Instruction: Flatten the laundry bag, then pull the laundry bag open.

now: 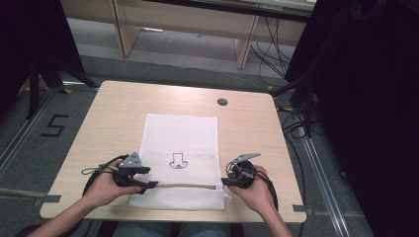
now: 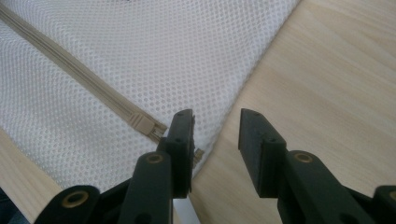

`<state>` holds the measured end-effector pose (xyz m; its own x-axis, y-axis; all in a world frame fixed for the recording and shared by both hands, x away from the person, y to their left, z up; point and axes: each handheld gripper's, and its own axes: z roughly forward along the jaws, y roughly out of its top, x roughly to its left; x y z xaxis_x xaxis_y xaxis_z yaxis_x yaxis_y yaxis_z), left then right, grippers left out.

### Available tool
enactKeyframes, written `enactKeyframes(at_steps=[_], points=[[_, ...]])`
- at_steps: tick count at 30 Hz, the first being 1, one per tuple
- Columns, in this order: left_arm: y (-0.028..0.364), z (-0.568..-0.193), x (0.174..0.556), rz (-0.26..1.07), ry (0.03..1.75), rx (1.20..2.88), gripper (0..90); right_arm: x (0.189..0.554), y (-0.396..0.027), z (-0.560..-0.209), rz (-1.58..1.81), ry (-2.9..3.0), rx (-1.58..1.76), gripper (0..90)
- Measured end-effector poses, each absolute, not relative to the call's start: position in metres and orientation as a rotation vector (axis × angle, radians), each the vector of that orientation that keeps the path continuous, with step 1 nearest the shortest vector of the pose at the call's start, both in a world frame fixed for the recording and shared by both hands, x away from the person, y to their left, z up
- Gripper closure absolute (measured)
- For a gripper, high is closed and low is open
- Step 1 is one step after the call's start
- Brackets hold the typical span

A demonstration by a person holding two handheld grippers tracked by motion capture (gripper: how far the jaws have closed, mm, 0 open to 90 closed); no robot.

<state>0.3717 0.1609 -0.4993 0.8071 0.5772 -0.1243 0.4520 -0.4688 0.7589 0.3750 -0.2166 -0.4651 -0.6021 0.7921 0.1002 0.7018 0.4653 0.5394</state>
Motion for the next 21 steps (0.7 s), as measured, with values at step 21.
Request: enactKeyframes(at_steps=[21], points=[[0.127, -0.485, 0.366, 0.099, 0.632, 2.126, 63.7, 0.374, -0.209, -0.464, 0.752, 2.633, 1.298, 78.5]])
